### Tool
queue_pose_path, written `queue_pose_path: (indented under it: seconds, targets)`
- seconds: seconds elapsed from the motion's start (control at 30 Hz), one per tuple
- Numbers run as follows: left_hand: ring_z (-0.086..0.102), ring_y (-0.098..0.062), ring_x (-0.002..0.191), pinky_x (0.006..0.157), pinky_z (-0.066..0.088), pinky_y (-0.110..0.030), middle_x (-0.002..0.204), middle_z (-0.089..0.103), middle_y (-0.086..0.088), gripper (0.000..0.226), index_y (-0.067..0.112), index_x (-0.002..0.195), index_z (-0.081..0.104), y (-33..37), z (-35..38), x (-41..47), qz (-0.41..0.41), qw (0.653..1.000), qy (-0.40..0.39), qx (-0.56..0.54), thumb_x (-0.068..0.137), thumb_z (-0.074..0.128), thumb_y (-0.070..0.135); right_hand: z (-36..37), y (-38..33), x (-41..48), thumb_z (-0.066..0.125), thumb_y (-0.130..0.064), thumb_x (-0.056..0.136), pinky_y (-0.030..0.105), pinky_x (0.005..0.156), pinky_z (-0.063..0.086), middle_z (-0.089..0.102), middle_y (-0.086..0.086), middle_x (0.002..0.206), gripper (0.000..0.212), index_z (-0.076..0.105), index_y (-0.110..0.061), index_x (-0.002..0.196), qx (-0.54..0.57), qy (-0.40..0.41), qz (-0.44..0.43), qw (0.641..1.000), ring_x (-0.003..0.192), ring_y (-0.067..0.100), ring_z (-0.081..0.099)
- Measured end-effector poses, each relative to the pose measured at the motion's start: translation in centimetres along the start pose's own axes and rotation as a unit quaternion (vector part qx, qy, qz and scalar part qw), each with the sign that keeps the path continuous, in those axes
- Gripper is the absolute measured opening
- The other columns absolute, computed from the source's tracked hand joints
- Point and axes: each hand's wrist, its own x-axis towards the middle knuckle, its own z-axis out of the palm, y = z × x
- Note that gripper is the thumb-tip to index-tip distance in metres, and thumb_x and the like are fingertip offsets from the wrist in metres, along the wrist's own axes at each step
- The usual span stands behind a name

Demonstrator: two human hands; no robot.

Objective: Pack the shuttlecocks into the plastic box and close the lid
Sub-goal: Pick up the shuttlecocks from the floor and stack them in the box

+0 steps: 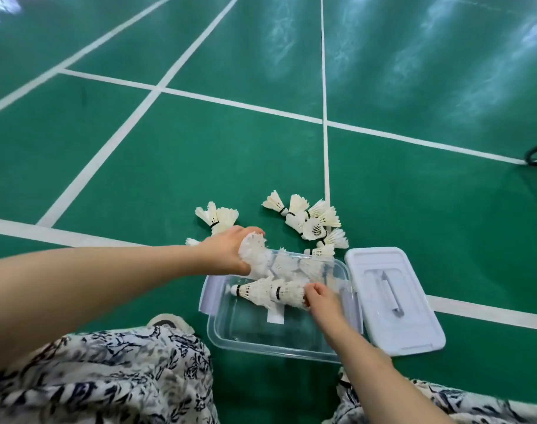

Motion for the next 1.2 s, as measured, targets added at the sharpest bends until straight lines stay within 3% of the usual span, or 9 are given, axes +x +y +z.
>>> queue_pose_path:
  seconds: [0.2, 0.33, 0.43, 0.57, 0.7, 0.8, 0.87, 1.03, 1.2]
  targets:
    - [0.044, -0.023, 0.124, 0.105, 0.039, -0.037, 0.140, 0.042, -0.007, 0.089, 0.027, 0.141, 0.031, -0.5, -0.7, 0.2, -0.004, 0.999, 0.000, -0.049, 0.055, 0.054, 0.030, 4.4, 1.5, 0.1, 0.046, -0.015, 0.092, 0.029, 0.067, 0.042, 0.052, -0.004, 0.061, 0.033, 0.046, -0.023, 0.060, -0.182, -0.191, -0.019, 0.964, 0.060, 0.017, 0.050]
    - [0.051, -0.023, 0.117, 0.100, 0.043, -0.033, 0.133, 0.050, -0.007, 0.086, 0.021, 0.140, 0.033, 0.1, 0.6, -0.2, 0.015, 0.997, -0.031, -0.072, 0.058, 0.058, 0.026, 6.4, 1.5, 0.6, 0.045, -0.009, 0.092, 0.026, 0.066, 0.050, 0.050, -0.003, 0.063, 0.032, 0.045, -0.020, 0.062, -0.168, -0.256, 0.032, 0.951, 0.057, 0.012, 0.050]
    - [0.052, -0.022, 0.114, 0.097, 0.045, -0.032, 0.134, 0.049, -0.004, 0.081, 0.027, 0.138, 0.034, 0.1, 1.4, -0.2, 0.011, 0.996, -0.049, -0.074, 0.063, 0.064, 0.022, 7.2, 2.0, 1.4, 0.047, -0.012, 0.091, 0.023, 0.065, 0.041, 0.054, -0.001, 0.073, 0.032, 0.046, -0.022, 0.061, -0.271, -0.274, 0.031, 0.922, 0.070, 0.017, 0.051]
    - [0.053, -0.021, 0.108, 0.094, 0.046, -0.032, 0.132, 0.048, -0.002, 0.079, 0.032, 0.139, 0.031, 0.0, 1.7, 0.3, 0.003, 0.996, -0.071, -0.054, 0.070, 0.067, 0.016, 7.6, 2.1, 2.1, 0.045, -0.014, 0.092, 0.027, 0.087, 0.045, 0.061, 0.010, 0.121, 0.028, 0.063, -0.012, 0.113, -0.375, -0.292, 0.028, 0.880, 0.104, 0.023, 0.058]
    - [0.055, -0.024, 0.112, 0.096, 0.048, -0.038, 0.132, 0.050, -0.003, 0.080, 0.030, 0.139, 0.032, -0.5, 1.4, 0.8, -0.008, 0.995, -0.083, -0.049, 0.069, 0.067, 0.015, 7.0, 1.5, 2.8, 0.049, -0.022, 0.092, 0.032, 0.089, 0.048, 0.066, 0.009, 0.111, 0.024, 0.064, -0.011, 0.107, -0.314, -0.216, 0.018, 0.925, 0.102, 0.026, 0.060]
    - [0.058, -0.026, 0.109, 0.093, 0.050, -0.039, 0.126, 0.055, -0.002, 0.080, 0.030, 0.137, 0.034, -0.4, 1.4, 1.0, -0.006, 0.994, -0.089, -0.069, 0.065, 0.065, 0.017, 5.1, -0.2, 3.2, 0.055, -0.021, 0.089, 0.027, 0.066, 0.047, 0.061, -0.003, 0.081, 0.004, 0.059, -0.021, 0.087, -0.190, -0.153, -0.005, 0.970, 0.074, 0.017, 0.056]
    - [0.060, -0.025, 0.106, 0.088, 0.050, -0.033, 0.121, 0.058, -0.003, 0.077, 0.028, 0.138, 0.034, -0.1, 1.5, 1.2, -0.014, 0.993, -0.087, -0.081, 0.070, 0.064, 0.009, 3.6, -1.7, 3.1, 0.060, -0.016, 0.084, 0.022, 0.058, 0.039, 0.054, -0.008, 0.079, 0.013, 0.055, -0.023, 0.093, -0.138, -0.110, -0.048, 0.983, 0.072, 0.013, 0.052]
    - [0.054, -0.014, 0.070, 0.066, 0.047, -0.024, 0.091, 0.064, -0.003, 0.083, 0.033, 0.140, 0.029, 1.4, 2.6, 1.0, -0.033, 0.991, -0.098, -0.084, 0.064, 0.060, 0.022, 1.1, -3.3, 0.8, 0.057, -0.002, 0.074, 0.028, 0.072, 0.045, 0.051, -0.003, 0.100, 0.039, 0.049, -0.027, 0.103, -0.058, -0.063, -0.108, 0.990, 0.073, 0.012, 0.049]
    - [0.050, -0.001, 0.057, 0.058, 0.042, -0.016, 0.079, 0.058, 0.008, 0.067, 0.028, 0.132, 0.033, 3.9, 2.9, 0.8, -0.004, 0.987, -0.102, -0.125, 0.075, 0.065, 0.013, 0.7, -2.8, -1.1, 0.065, -0.024, 0.083, 0.031, 0.070, 0.046, 0.064, -0.001, 0.087, 0.010, 0.059, -0.022, 0.091, -0.108, -0.100, -0.135, 0.980, 0.082, 0.019, 0.059]
